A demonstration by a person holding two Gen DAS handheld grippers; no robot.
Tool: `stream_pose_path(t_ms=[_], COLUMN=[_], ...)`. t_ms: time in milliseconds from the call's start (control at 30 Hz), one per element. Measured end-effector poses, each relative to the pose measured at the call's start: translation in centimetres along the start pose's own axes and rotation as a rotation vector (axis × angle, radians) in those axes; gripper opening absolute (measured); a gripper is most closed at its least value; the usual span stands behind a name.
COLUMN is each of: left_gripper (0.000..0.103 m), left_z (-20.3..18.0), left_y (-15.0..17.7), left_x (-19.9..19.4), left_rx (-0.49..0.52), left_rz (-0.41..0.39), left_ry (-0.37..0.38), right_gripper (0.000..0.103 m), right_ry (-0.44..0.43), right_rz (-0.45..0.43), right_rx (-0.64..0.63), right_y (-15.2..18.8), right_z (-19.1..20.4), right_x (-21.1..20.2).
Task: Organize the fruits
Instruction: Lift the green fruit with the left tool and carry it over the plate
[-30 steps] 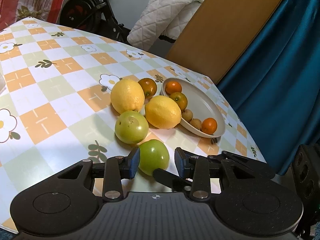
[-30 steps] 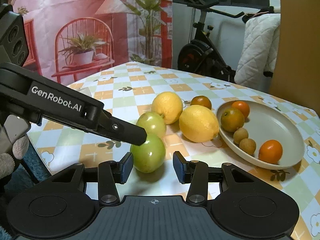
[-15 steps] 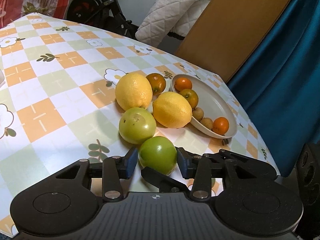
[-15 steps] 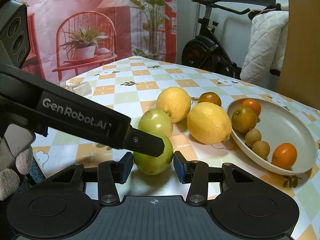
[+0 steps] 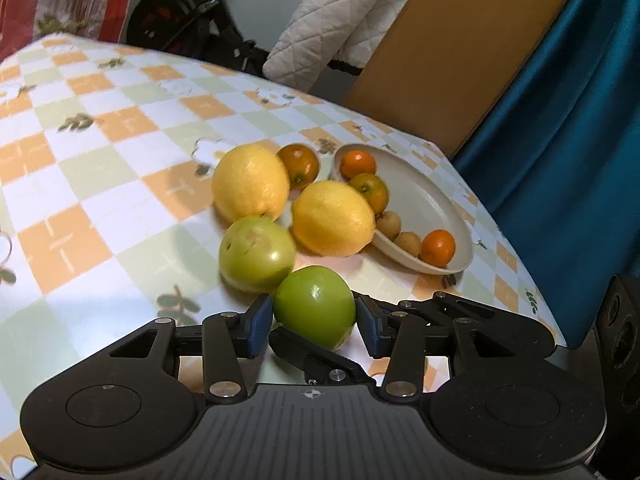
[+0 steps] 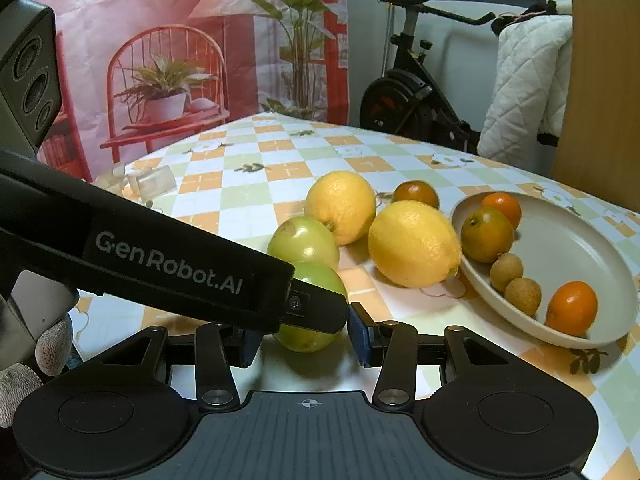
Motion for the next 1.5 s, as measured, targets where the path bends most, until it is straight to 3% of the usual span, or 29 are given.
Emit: stream_pose_path(t_ms=[433,700,900,1500], left_gripper=[0.048,0.049,0.049,0.049], left_z=[-7.0,-10.8,-11.9,-8.6], left_y=[-6.1,-10.1,-11.6,-13.5], left_x=[-0.4,2.1,5.4,15.7], left_rx=[0.174,0.232,0.244,0.234], left_rz=[-0.072,-0.086,-0.049,0.124], left_ry=[0.038,0.077,0.078,0.044], right_gripper=[0.041,0.041,0.041,0.041], right_ry=[0.083,0.137,0.154,0.145], right_rz=[-0.151,-0.209,-0.195,-0.024], right_rx=[0.079,0.104,0.111,0.196], right_y=[-5.3,-8.9,-9.3,-7.4], right_z=[-5.4,-10.8,-13.9,-19.7], right_x=[-4.1,-5.1,-3.5,6.7])
Point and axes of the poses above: each gripper's, at about its wrist camera, not at the fingertips, and x roughly the way its jaws point, z to its left, y to its underside, the point moved 8 cm from there along x, roughly the way its jaws point, and after that the axes turned 7 degrees about y, right-handed, at the moved point
